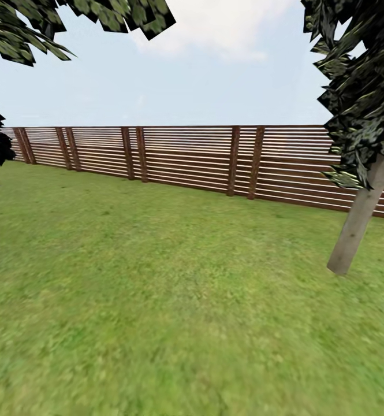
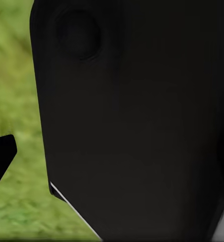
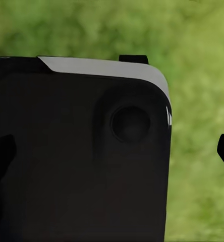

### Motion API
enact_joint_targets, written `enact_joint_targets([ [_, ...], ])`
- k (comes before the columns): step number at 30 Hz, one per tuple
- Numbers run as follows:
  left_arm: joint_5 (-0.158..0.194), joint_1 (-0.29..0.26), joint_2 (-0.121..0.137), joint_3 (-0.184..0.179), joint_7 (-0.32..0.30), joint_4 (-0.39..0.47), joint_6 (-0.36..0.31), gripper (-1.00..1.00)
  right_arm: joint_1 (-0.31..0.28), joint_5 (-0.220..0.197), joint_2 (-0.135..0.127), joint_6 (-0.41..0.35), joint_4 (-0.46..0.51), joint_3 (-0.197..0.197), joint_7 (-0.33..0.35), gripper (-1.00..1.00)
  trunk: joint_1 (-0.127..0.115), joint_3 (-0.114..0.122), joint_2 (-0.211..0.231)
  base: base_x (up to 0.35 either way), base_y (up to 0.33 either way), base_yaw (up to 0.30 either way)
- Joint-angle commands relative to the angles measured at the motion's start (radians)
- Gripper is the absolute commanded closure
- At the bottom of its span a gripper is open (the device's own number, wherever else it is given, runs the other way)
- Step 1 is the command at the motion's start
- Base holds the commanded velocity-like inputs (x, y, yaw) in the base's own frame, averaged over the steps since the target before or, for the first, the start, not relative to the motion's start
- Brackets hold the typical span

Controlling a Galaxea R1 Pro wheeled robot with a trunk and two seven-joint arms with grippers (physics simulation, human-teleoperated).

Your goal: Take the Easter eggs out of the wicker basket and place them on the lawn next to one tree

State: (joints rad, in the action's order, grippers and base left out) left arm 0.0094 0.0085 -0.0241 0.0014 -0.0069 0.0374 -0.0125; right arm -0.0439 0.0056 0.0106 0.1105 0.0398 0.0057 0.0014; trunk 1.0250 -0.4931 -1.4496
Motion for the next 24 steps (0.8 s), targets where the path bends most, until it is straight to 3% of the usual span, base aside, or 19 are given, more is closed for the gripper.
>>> enact_joint_targets([
  [1, 0.001, 0.001, 0.000, 0.000, -0.001, 0.002, -0.001, -1.00, -0.001, 0.001, 0.000, 0.007, -0.001, 0.000, 0.000, -1.00, 0.000, -0.002, 0.000, 0.000, 0.000, 0.173],
  [24, 0.001, 0.001, 0.001, 0.013, -0.001, 0.002, -0.001, -1.00, -0.001, 0.002, 0.000, 0.012, -0.001, 0.000, 0.000, -1.00, 0.000, -0.034, 0.000, 0.000, 0.000, 0.181],
])
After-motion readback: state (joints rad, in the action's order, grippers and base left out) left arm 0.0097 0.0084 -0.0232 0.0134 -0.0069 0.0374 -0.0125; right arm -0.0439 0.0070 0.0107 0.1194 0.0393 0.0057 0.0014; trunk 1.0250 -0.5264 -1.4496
